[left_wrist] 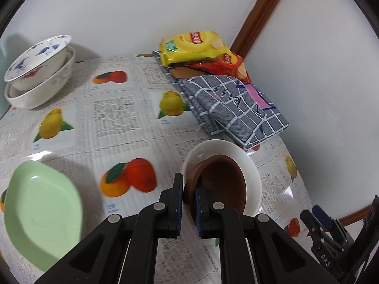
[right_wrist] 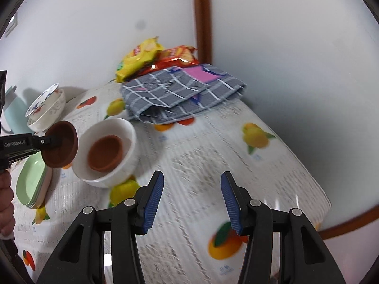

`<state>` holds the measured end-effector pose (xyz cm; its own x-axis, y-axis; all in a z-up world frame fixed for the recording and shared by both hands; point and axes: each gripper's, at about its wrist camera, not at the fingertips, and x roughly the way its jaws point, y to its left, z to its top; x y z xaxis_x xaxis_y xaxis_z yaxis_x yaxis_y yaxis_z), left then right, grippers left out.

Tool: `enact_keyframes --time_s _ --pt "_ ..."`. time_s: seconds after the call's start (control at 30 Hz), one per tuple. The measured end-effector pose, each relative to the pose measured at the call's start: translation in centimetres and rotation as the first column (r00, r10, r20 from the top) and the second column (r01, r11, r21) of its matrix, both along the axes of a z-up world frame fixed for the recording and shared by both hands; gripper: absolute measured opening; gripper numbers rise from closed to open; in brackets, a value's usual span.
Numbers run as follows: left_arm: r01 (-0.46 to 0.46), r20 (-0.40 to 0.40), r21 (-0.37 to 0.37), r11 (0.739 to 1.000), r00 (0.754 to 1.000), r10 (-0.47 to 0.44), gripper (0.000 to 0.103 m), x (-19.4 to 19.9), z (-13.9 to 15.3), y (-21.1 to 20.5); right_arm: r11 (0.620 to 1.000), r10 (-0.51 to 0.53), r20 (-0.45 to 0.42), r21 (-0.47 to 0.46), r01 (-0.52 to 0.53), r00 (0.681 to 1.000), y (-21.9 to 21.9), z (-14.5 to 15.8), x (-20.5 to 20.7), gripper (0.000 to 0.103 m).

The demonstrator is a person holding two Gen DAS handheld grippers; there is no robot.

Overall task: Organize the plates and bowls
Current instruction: 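Lower the left gripper's brown bowl onto the other brown bowl and open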

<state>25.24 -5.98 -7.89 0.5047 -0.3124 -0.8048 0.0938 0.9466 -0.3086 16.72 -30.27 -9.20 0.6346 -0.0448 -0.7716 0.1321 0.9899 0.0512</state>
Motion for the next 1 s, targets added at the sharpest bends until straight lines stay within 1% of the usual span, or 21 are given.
enact_keyframes --time_s 0.1,0.17,0.2,0.3,0.53,0.73,1.0 --pt "0.008 -0.011 0.011 1.000 1.000 -0.008 0.009 0.6 -0.7 -1.1 0.999 -0.033 -0.001 0.025 0.033 0.999 -1.2 -0.4 -0.7 0.050" --pt "0.010 -0.021 0.008 1.000 1.000 -0.010 0.009 1.0 -1.2 -1.5 0.998 -0.019 -0.016 0.064 0.020 1.000 -1.4 -0.9 -0.7 0.050" --pt "0.010 -0.023 0.006 1.000 1.000 -0.010 0.009 1.2 -1.4 -1.7 0.998 -0.012 -0.023 0.069 0.013 1.000 -1.4 -1.1 -0.8 0.050" --pt "0.006 -0.036 -0.001 1.000 0.999 -0.006 0.009 1.6 -2.1 -2.1 0.999 -0.007 -0.036 0.042 0.008 0.999 -1.1 -1.6 -0.6 0.050" --pt "0.013 -0.055 -0.006 1.000 0.998 -0.014 0.009 2.3 -3.4 -2.6 0.997 0.010 -0.064 0.072 -0.005 0.998 -1.2 -2.8 -0.5 0.050" --pt "0.013 -0.066 -0.018 1.000 0.998 -0.014 0.010 2.9 -4.0 -2.9 0.998 0.034 -0.112 0.064 -0.027 0.993 -0.7 -4.2 -0.7 0.050" --pt "0.025 -0.058 -0.050 0.998 0.998 -0.028 0.010 2.9 -4.2 -3.2 0.998 0.031 -0.107 0.051 -0.026 0.994 -0.6 -3.9 -0.9 0.050"
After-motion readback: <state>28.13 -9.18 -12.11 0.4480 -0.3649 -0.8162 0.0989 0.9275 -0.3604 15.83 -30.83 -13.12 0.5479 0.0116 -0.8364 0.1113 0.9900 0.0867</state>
